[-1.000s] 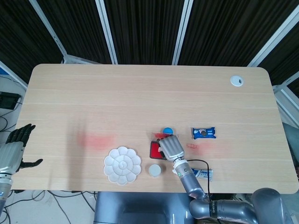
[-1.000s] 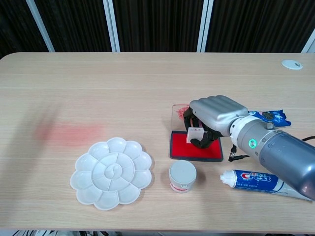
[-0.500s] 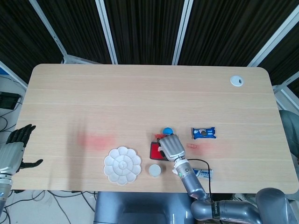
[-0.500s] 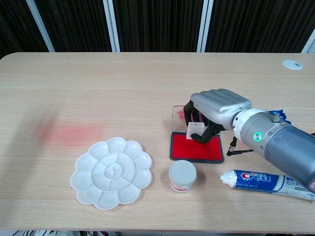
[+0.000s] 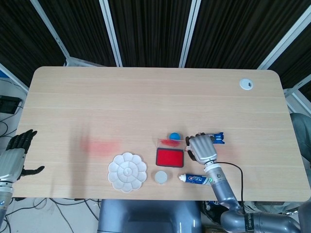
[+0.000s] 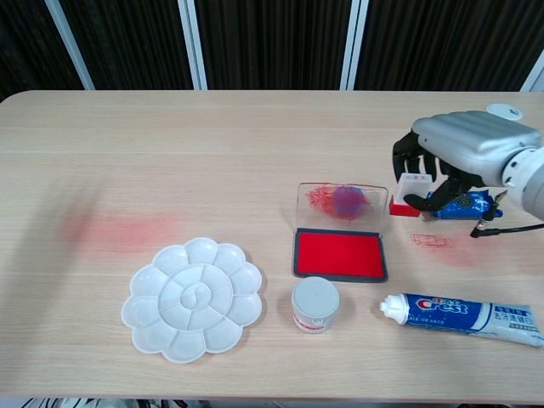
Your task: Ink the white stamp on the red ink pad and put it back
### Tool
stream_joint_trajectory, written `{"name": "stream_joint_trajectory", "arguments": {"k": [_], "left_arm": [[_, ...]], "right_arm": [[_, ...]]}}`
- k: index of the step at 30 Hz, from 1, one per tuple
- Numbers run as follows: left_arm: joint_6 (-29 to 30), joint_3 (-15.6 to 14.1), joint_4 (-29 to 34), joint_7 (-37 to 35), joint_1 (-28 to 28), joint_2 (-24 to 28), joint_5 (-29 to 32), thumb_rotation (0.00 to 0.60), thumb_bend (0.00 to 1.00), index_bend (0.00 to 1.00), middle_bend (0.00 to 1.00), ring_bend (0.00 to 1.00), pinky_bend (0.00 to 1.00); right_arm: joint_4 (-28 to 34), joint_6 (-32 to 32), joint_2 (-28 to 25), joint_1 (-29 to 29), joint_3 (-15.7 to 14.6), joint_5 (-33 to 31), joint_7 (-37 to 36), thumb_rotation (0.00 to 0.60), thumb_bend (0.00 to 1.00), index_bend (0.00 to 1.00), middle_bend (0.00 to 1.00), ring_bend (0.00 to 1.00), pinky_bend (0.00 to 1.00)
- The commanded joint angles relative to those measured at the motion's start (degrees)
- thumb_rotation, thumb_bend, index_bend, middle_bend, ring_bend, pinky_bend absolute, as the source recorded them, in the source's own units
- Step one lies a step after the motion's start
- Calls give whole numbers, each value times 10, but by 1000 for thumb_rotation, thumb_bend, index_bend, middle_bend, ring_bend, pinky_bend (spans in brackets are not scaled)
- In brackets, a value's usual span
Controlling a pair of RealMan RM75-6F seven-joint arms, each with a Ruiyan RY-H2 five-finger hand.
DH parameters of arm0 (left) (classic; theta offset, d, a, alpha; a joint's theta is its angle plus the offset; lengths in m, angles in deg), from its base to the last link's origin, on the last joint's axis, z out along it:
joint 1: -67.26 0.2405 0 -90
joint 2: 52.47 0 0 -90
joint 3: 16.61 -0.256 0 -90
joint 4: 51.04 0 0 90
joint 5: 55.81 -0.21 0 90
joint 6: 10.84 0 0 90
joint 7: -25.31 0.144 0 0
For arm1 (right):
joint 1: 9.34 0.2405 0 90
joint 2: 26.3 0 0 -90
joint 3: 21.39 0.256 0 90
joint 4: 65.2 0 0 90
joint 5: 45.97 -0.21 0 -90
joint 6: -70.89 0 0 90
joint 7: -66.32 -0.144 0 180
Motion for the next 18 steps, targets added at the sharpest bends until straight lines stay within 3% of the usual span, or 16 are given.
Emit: {"name": "stream_joint_trajectory", "arguments": {"k": [1, 9, 18], "left_arm": [[1, 0, 0, 2, 1, -1, 1, 600, 30, 0, 0, 0, 0], [1, 2, 2, 4, 1, -3, 7, 600, 30, 0, 0, 0, 0], [1, 3, 2, 2, 1, -4, 8, 600, 30, 0, 0, 0, 0]], "right_arm": [[0, 0, -14, -11, -10, 2, -13, 600, 625, 757, 612, 507, 457], [-32, 11, -15, -23, -22, 5, -38, 600, 617, 757, 610, 507, 457], [-99, 29, 13, -24, -15, 19, -84, 600, 587, 757, 601, 499, 457]]}}
